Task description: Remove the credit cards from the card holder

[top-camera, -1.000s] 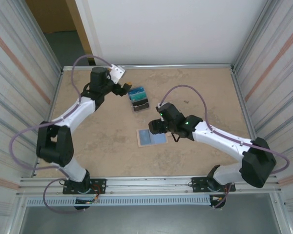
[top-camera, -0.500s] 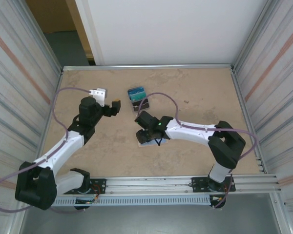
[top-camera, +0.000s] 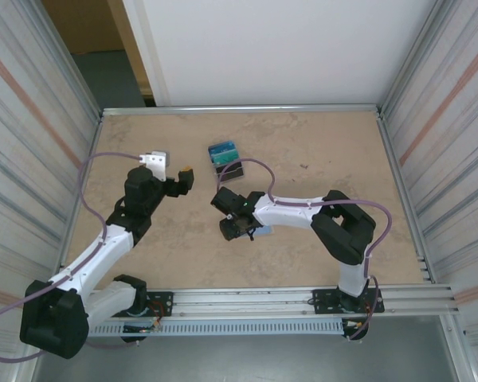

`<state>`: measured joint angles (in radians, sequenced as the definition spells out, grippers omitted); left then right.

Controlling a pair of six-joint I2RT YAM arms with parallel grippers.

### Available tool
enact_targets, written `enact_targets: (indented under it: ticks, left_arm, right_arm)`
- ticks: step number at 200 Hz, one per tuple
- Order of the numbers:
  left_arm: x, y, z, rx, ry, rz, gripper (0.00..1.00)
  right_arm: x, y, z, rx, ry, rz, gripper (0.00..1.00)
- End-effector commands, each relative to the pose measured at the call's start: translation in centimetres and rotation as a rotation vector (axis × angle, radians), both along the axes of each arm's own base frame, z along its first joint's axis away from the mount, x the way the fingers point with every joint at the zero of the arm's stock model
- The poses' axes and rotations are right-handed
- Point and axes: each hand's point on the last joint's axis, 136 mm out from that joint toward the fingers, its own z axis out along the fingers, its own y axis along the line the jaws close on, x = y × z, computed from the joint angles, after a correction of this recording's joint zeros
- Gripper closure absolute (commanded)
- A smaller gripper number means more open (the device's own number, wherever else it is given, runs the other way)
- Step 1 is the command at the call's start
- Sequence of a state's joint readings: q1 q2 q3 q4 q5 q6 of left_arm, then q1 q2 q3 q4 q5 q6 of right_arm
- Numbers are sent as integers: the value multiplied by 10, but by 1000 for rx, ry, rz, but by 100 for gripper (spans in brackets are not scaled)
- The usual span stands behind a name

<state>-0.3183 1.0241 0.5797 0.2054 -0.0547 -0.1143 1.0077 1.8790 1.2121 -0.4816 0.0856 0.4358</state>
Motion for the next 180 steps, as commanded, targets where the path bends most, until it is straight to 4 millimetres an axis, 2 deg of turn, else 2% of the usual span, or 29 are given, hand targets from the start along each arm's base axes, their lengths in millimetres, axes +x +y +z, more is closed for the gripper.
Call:
enact_targets:
  ticks: [1,61,127,180]
  left_arm:
    - [-2,4,-2,-11,8,25,1]
    - [0,5,-4,-8,20,32,1]
    - [0,1,-1,-14,17,17,1]
    - [-1,0,2,-17,14,5,1]
  right_arm:
    - [4,-1,-1,-25,-2,0,52]
    - [1,-10,-13,-66,19,-11,52]
    - [-1,-23,-23,-91,30,-43,63]
    - [3,-25,-18,-64,29,-59,71]
